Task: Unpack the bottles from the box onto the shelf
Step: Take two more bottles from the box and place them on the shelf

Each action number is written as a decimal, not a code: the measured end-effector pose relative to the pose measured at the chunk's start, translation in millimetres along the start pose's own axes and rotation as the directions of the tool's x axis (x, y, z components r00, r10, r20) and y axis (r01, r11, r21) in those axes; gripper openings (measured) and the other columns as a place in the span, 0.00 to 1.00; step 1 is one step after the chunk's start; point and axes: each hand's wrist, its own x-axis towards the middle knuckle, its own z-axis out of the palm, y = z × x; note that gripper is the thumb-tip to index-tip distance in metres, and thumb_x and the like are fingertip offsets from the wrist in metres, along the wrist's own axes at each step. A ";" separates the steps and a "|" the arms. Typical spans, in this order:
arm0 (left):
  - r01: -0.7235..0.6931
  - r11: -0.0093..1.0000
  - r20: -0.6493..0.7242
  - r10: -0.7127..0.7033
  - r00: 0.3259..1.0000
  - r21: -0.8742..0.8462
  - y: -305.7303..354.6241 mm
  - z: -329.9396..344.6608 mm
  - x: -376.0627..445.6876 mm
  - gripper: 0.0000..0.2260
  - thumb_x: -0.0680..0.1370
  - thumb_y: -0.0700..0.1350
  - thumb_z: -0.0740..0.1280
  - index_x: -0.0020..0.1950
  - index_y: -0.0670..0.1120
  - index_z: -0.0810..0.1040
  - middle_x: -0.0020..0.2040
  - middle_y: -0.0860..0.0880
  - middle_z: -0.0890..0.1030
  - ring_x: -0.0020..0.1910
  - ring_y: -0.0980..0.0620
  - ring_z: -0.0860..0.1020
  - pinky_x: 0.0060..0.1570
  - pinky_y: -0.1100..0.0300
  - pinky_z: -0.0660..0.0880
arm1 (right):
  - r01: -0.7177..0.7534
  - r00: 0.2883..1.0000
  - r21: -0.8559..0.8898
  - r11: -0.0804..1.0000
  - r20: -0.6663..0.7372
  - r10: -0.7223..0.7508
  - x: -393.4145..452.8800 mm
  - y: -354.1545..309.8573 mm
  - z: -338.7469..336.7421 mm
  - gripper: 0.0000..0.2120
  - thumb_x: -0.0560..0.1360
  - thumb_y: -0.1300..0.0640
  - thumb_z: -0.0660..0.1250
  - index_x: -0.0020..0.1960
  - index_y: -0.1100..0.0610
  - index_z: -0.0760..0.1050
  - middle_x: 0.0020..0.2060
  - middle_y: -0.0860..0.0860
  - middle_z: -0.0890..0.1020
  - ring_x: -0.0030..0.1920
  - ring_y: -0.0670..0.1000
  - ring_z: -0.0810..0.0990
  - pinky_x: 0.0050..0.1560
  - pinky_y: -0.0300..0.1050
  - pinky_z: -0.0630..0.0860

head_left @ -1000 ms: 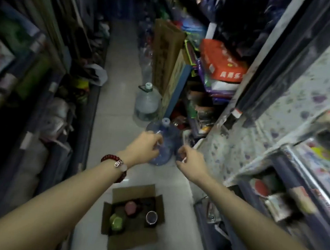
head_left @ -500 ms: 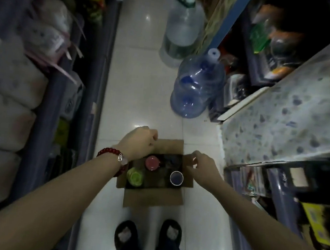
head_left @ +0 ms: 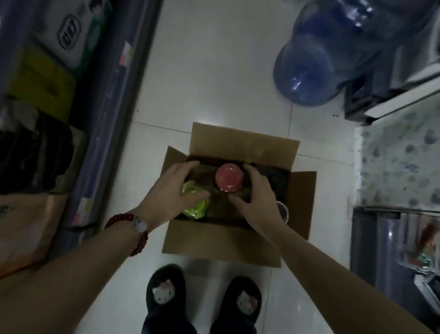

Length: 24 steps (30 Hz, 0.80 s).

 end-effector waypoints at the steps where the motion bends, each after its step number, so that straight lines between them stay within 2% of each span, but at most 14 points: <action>1: 0.004 1.000 -0.005 -0.004 1.000 -0.026 -8.7 9.0 -0.7 0.33 0.73 0.53 0.70 0.74 0.50 0.62 0.72 0.48 0.65 0.67 0.54 0.67 0.60 0.66 0.62 | 0.000 1.000 0.023 1.000 -0.030 0.001 4.8 6.7 9.5 0.35 0.73 0.53 0.71 0.75 0.51 0.58 0.69 0.54 0.68 0.69 0.53 0.68 0.64 0.40 0.62; 3: 0.014 0.997 -0.032 -0.017 0.999 -0.081 -25.5 26.3 -1.0 0.37 0.71 0.54 0.72 0.75 0.52 0.60 0.75 0.50 0.61 0.71 0.53 0.63 0.63 0.65 0.61 | -0.003 0.995 0.086 0.996 -0.103 0.012 14.4 18.2 28.5 0.34 0.74 0.50 0.69 0.75 0.51 0.57 0.70 0.53 0.68 0.69 0.52 0.68 0.65 0.41 0.63; 6: 0.053 0.984 -0.038 -0.061 0.997 -0.173 -45.1 50.3 -1.2 0.43 0.66 0.55 0.76 0.76 0.55 0.57 0.78 0.55 0.52 0.73 0.56 0.58 0.66 0.64 0.58 | 0.027 0.983 0.150 0.988 -0.185 0.001 25.5 29.5 52.8 0.32 0.76 0.49 0.67 0.75 0.51 0.59 0.71 0.52 0.68 0.70 0.51 0.67 0.67 0.41 0.64; 9: 0.049 0.974 -0.017 -0.054 0.998 -0.219 -59.2 69.5 -3.0 0.49 0.62 0.55 0.78 0.75 0.61 0.53 0.78 0.59 0.46 0.70 0.62 0.54 0.66 0.63 0.58 | 0.064 0.977 0.122 0.991 -0.212 -0.037 34.9 38.2 70.0 0.30 0.76 0.49 0.67 0.74 0.53 0.61 0.71 0.54 0.67 0.71 0.52 0.66 0.69 0.45 0.65; 11: 0.034 0.968 -0.037 -0.045 0.998 -0.247 -65.9 77.5 -1.3 0.51 0.61 0.52 0.80 0.72 0.66 0.50 0.77 0.59 0.45 0.68 0.63 0.53 0.64 0.64 0.59 | 0.077 0.973 0.087 0.993 -0.226 -0.055 40.5 42.5 76.1 0.33 0.74 0.49 0.70 0.74 0.53 0.60 0.72 0.54 0.66 0.71 0.53 0.65 0.69 0.46 0.64; 15: -0.010 0.968 -0.149 -0.029 0.988 -0.253 -72.8 87.9 8.8 0.49 0.63 0.47 0.80 0.70 0.68 0.50 0.77 0.53 0.53 0.67 0.62 0.58 0.63 0.67 0.60 | 0.087 0.950 -0.002 0.996 -0.301 -0.083 54.5 48.8 80.2 0.39 0.66 0.51 0.77 0.72 0.53 0.62 0.69 0.53 0.68 0.70 0.54 0.66 0.68 0.47 0.66; 19: -0.029 0.968 -0.240 -0.033 0.970 -0.249 -75.5 92.9 14.5 0.45 0.65 0.45 0.79 0.74 0.60 0.57 0.71 0.50 0.63 0.63 0.61 0.64 0.57 0.75 0.60 | 0.050 0.948 0.007 0.999 -0.316 -0.046 64.2 45.7 83.0 0.39 0.64 0.55 0.78 0.70 0.52 0.62 0.66 0.52 0.71 0.66 0.54 0.71 0.64 0.51 0.72; 22: -0.007 0.973 -0.284 -0.061 0.957 -0.233 -72.7 90.7 17.0 0.44 0.65 0.46 0.78 0.74 0.59 0.59 0.68 0.49 0.66 0.60 0.61 0.65 0.49 0.83 0.59 | 0.015 0.950 0.025 1.000 -0.312 -0.006 64.7 41.2 81.7 0.40 0.64 0.57 0.78 0.71 0.53 0.62 0.66 0.53 0.71 0.65 0.54 0.72 0.64 0.48 0.71; 24: 0.004 0.972 -0.304 -0.077 0.950 -0.234 -63.5 84.6 18.1 0.43 0.64 0.46 0.78 0.73 0.60 0.60 0.67 0.49 0.67 0.58 0.61 0.65 0.46 0.83 0.61 | -0.002 0.949 0.047 0.999 -0.316 0.017 61.7 36.6 76.6 0.40 0.64 0.56 0.78 0.71 0.54 0.63 0.65 0.53 0.73 0.64 0.54 0.73 0.62 0.45 0.71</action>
